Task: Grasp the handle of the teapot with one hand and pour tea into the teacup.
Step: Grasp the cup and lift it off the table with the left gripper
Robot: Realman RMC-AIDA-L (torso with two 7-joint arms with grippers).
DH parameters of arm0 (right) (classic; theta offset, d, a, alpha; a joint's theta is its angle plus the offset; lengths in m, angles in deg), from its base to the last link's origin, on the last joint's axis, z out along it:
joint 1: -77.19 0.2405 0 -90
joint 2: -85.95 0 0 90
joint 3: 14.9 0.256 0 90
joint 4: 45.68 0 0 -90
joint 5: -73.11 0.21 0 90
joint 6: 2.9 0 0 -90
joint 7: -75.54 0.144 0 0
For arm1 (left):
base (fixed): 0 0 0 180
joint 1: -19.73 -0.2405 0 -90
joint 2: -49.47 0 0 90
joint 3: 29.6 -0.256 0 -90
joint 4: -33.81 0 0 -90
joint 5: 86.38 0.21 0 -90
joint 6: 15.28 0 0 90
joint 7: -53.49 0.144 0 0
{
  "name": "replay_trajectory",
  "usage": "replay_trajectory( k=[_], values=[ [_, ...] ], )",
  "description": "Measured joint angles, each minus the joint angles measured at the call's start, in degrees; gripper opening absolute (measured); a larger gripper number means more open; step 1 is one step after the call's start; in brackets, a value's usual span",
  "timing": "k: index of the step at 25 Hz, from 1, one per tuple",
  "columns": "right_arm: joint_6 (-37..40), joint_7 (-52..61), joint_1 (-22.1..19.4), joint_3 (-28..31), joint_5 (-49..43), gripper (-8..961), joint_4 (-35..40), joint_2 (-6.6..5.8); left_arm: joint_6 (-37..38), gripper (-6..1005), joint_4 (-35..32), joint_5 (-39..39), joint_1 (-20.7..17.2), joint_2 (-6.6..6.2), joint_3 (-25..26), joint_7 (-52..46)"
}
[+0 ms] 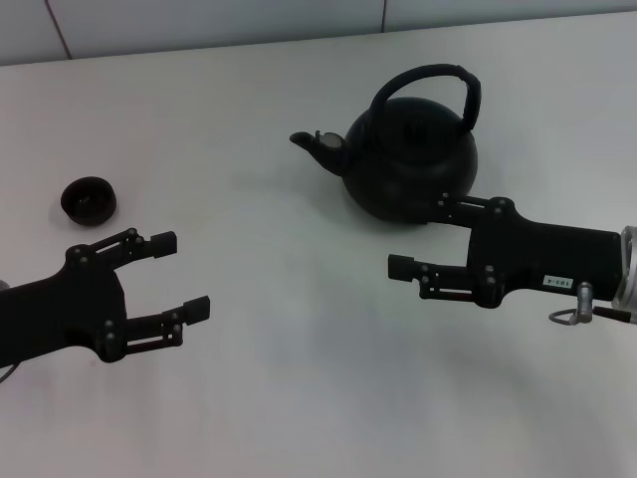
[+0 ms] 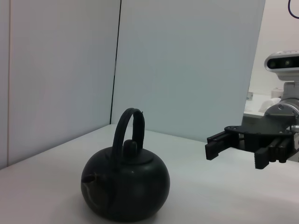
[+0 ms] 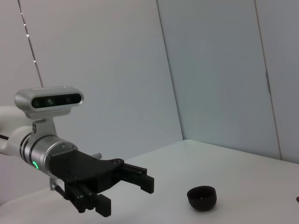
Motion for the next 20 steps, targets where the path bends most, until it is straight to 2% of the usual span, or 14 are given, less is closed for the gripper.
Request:
replay_trajectory(
  k=[10,20],
  values=[
    [-0.05,-0.28,-0.01,-0.03,0.02,752,0.0,0.11,-1.2,860,0.0,-0.45,0.0,0.03,0.85,0.25],
    [-0.07,-0.35,1.71,0.01,0.55,753,-0.38,0.33,-11.09,861,0.08,-0.84,1.89,0.3,7.62,-2.31]
  ],
)
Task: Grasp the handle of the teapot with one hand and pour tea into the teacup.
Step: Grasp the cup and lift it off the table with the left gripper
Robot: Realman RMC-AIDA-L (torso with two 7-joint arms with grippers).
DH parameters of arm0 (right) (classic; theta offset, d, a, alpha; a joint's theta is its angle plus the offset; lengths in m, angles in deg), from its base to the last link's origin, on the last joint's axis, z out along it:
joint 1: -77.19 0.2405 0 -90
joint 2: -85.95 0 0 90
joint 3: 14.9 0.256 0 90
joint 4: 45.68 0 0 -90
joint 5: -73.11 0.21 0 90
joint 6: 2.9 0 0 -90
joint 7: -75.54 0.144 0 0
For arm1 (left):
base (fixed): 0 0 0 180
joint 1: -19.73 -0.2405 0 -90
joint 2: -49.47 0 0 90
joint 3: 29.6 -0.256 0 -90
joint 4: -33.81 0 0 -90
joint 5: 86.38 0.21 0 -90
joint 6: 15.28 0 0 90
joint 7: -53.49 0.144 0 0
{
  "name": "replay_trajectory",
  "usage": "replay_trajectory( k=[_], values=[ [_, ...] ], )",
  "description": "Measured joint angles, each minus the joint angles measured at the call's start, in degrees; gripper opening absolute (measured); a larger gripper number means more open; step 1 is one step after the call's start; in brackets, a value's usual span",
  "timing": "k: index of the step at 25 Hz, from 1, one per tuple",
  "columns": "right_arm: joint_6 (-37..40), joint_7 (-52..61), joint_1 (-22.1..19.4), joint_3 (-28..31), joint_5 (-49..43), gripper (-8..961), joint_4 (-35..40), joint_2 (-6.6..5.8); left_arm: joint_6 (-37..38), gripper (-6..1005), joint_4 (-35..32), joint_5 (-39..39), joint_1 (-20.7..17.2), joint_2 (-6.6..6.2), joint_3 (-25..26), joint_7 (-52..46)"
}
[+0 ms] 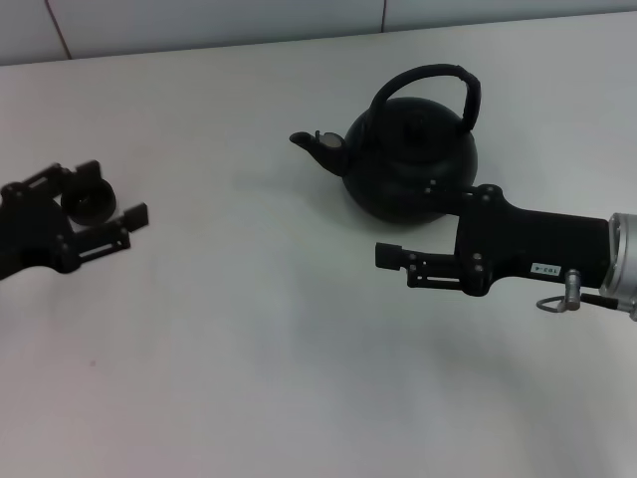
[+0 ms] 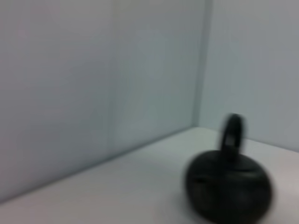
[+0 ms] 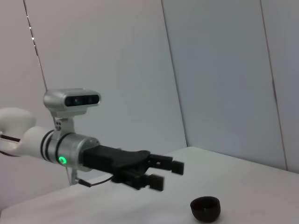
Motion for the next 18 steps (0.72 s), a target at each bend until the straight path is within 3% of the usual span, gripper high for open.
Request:
replay_trajectory(
  k=[6,18],
  values=[
    [-0.02,-0.1,1.22,0.41,0.07,753,-1.22,0.03,-3.03,861,5.07,-5.8,0.41,0.22,2.3,10.96],
    [-0.02,-0.16,1.93,0.45,1.04,753,-1.17,-0.02,-11.17,862,8.81,-6.64,1.05,0.07,2.23,18.01]
  ],
)
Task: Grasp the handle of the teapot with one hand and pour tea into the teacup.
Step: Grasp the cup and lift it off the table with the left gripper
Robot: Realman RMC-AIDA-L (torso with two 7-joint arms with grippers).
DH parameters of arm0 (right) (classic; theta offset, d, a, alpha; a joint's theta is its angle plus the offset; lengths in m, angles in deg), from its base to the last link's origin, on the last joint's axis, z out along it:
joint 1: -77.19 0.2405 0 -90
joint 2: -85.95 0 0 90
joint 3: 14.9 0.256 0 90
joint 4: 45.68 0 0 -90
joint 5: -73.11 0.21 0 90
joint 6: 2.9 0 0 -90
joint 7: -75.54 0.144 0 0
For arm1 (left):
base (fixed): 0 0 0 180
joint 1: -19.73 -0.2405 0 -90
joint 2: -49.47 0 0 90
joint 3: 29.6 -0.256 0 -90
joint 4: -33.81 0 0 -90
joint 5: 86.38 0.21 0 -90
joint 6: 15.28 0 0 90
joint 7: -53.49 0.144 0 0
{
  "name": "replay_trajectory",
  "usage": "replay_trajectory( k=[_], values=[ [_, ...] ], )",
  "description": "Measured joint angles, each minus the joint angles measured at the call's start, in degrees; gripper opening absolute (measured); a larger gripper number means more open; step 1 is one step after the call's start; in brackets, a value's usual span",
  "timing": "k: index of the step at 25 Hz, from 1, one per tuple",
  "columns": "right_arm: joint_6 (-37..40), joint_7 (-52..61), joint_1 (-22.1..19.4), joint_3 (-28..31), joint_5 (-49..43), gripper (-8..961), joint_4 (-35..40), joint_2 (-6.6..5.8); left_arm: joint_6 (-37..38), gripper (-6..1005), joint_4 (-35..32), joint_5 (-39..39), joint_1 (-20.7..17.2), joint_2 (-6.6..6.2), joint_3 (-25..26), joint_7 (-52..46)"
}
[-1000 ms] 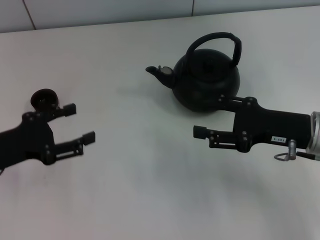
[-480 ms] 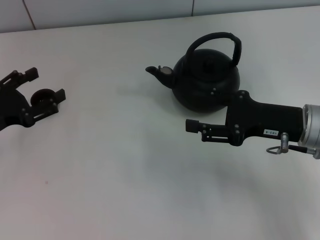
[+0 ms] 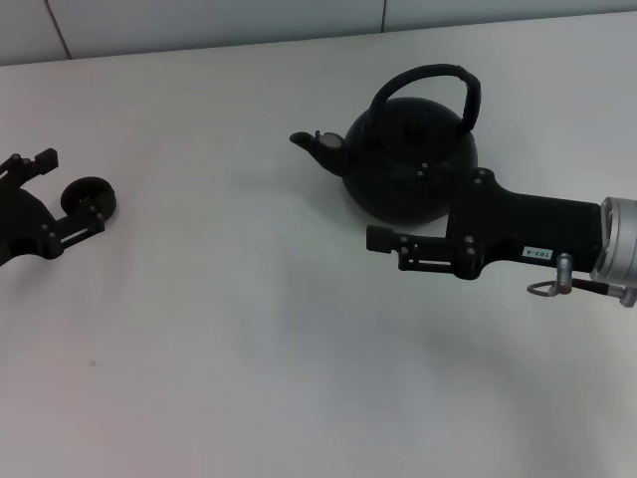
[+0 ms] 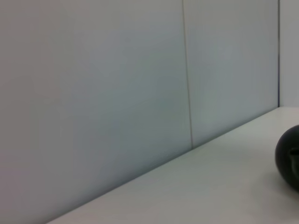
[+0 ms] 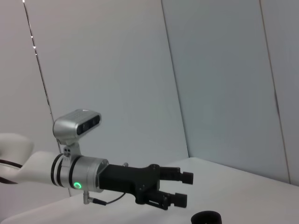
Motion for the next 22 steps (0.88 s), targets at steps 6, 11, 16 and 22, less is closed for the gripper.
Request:
replay_trajectory(
  k=[6,11,16,22],
  values=[
    [0.0,-0.01,0.72,0.04,0.0,753,-0.14,0.0,-4.0,862,1.47,-0.01,0.73,0.01,-0.04,0.58],
    [-0.06,-0.02,0.91,0.04,0.0,753,-0.12,0.0,-6.31,863,1.74,0.08,0.83,0.04,-0.33,0.61],
    [-0.66,-0.01,0.97,0.04,0.0,752,-0.12,-0.02,-7.62,863,2.93,0.11,0.89,0.07,-0.28,2.18],
    [-0.79,0.05,1.16,0.04,0.0,752,-0.19,-0.1,-9.46,863,4.55,0.15,1.63,0.07,-0.27,4.27]
  ],
)
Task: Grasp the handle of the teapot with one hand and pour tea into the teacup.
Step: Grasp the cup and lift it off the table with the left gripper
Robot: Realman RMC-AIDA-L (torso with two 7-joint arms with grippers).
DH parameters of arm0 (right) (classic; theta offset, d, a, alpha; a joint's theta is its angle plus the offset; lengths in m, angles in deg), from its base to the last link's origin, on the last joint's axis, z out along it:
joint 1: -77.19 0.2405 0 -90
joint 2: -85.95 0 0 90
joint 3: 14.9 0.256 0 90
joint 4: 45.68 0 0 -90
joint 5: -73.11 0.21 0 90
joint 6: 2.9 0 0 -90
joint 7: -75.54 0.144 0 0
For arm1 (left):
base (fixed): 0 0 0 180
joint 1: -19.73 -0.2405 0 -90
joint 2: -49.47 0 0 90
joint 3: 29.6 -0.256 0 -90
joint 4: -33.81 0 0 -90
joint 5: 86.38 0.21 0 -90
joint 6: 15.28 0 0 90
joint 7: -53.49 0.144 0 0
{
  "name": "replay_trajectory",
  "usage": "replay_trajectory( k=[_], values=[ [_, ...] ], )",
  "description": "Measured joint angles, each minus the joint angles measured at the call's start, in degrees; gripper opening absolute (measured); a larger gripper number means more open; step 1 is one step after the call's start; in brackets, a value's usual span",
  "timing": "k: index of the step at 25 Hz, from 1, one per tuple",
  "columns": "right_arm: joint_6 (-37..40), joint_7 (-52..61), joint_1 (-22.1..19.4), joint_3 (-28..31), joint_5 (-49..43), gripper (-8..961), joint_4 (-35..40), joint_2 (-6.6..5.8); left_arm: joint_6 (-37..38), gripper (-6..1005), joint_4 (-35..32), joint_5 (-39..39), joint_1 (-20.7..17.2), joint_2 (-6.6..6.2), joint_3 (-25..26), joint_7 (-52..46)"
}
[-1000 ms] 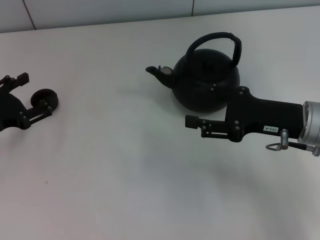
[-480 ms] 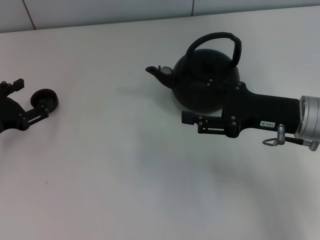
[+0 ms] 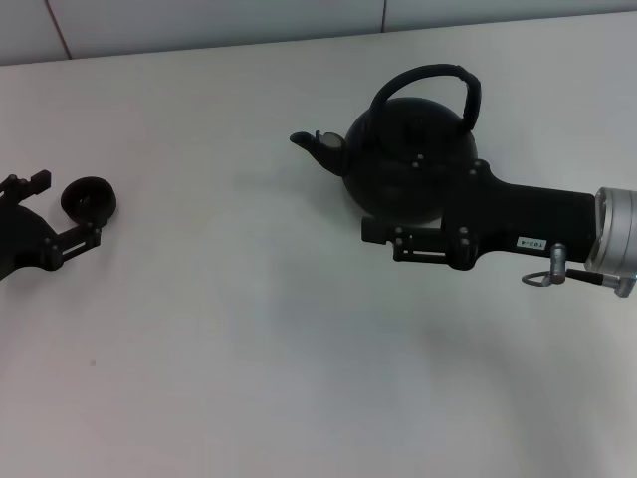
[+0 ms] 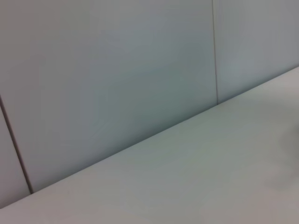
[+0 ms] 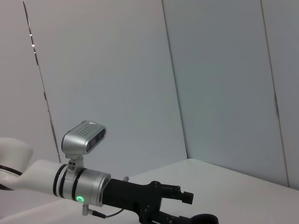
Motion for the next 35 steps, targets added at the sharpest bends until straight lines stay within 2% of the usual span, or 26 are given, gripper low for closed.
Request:
replay_trajectory(
  k=[35],
  values=[
    [0.0,0.38,0.6,0.0,-0.01,753,-0.3,-0.12,-7.23,861,2.31,0.47,3.19,0.12,-2.1,0.2]
  ],
)
